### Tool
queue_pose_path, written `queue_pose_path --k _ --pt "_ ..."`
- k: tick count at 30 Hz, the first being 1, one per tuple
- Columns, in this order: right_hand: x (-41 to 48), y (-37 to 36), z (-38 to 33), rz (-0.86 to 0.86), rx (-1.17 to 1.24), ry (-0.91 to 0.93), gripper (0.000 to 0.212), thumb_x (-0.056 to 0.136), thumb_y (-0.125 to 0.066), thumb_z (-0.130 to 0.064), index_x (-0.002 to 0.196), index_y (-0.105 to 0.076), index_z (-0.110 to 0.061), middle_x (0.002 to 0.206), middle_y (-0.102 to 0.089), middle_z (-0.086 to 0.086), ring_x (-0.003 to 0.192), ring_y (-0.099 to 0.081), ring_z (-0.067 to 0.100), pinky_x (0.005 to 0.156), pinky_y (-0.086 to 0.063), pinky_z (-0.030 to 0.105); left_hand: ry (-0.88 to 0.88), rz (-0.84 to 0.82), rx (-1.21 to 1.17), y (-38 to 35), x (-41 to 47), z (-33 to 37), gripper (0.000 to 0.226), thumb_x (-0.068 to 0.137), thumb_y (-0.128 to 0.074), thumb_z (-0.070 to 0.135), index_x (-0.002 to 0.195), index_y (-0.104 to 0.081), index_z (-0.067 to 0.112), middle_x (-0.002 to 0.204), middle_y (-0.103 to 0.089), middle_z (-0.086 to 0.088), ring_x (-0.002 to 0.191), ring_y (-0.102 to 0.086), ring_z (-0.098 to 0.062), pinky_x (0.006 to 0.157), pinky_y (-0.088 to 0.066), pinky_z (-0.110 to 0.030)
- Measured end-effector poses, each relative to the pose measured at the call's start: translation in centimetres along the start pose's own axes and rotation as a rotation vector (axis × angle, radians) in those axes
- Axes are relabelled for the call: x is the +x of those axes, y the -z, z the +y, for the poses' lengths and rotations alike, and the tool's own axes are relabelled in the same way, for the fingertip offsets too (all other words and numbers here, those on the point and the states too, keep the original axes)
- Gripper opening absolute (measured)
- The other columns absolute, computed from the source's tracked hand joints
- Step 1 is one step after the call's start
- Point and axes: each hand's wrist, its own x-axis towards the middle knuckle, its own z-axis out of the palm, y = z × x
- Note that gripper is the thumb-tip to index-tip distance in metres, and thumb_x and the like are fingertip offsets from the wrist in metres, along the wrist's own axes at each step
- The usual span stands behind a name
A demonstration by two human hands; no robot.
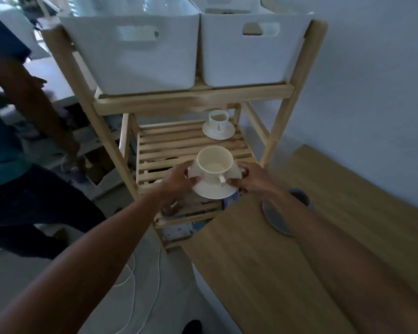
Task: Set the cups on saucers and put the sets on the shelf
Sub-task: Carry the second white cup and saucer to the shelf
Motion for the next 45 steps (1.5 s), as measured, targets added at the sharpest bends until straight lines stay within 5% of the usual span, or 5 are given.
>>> queue_pose_path --k 3,11,23,34,45 --pt "4.8 -1.5 -0.4 -0.018 -0.007 0.003 0.064 0.083 -0.078 -0.023 0.141 -0.051 -0.021 0.110 -0.072 0.007 0.068 -0.066 0.017 0.053 -0.055 0.028 0.045 0.004 -0.078 1.6 3.3 -2.3 0.053 0.083 -0.070 0.026 0.133 -0.053 0.028 0.091 -0.063 0.011 0.080 -0.058 -0.001 0.058 -0.046 -0.008" --pt "15.9 -5.8 0.4 -0.003 -0.018 -0.019 0.065 0.077 -0.082 -0.024 0.137 -0.056 -0.022 0.110 -0.068 -0.001 0.088 -0.064 0.015 0.047 -0.047 0.016 0.102 0.071 -0.045 3.1 10.8 -8.6 0.048 0.085 -0.068 0.026 0.130 -0.054 0.032 0.094 -0.064 0.008 0.089 -0.060 -0.015 0.068 -0.047 -0.022" --pt "29.8 -8.6 -0.5 -0.023 -0.155 0.001 0.057 0.078 -0.079 -0.022 0.132 -0.060 -0.018 0.126 -0.065 0.004 0.110 -0.061 0.023 0.096 -0.051 0.041 0.272 0.247 0.001 4.9 22.0 -13.1 0.044 0.087 -0.066 0.024 0.130 -0.057 0.020 0.108 -0.064 -0.003 0.093 -0.059 -0.018 0.073 -0.051 -0.026" --pt "35.7 -9.3 -1.3 0.018 -0.234 -0.025 0.044 0.077 -0.080 -0.029 0.118 -0.067 -0.024 0.109 -0.073 0.004 0.086 -0.072 0.023 0.084 -0.058 0.043 0.281 0.268 0.196 6.3 27.2 -13.5 0.042 0.085 -0.068 0.024 0.125 -0.061 0.014 0.120 -0.065 -0.015 0.110 -0.059 -0.031 0.095 -0.050 -0.040" --pt "36.4 -10.1 -1.6 0.068 -0.262 -0.026 0.045 0.084 -0.075 -0.023 0.125 -0.063 -0.009 0.119 -0.067 0.014 0.102 -0.067 0.028 0.084 -0.058 0.042 0.249 0.200 0.403 6.9 28.4 -14.5 0.040 0.088 -0.063 0.032 0.122 -0.061 0.013 0.119 -0.065 -0.016 0.109 -0.057 -0.031 0.077 -0.037 -0.030"
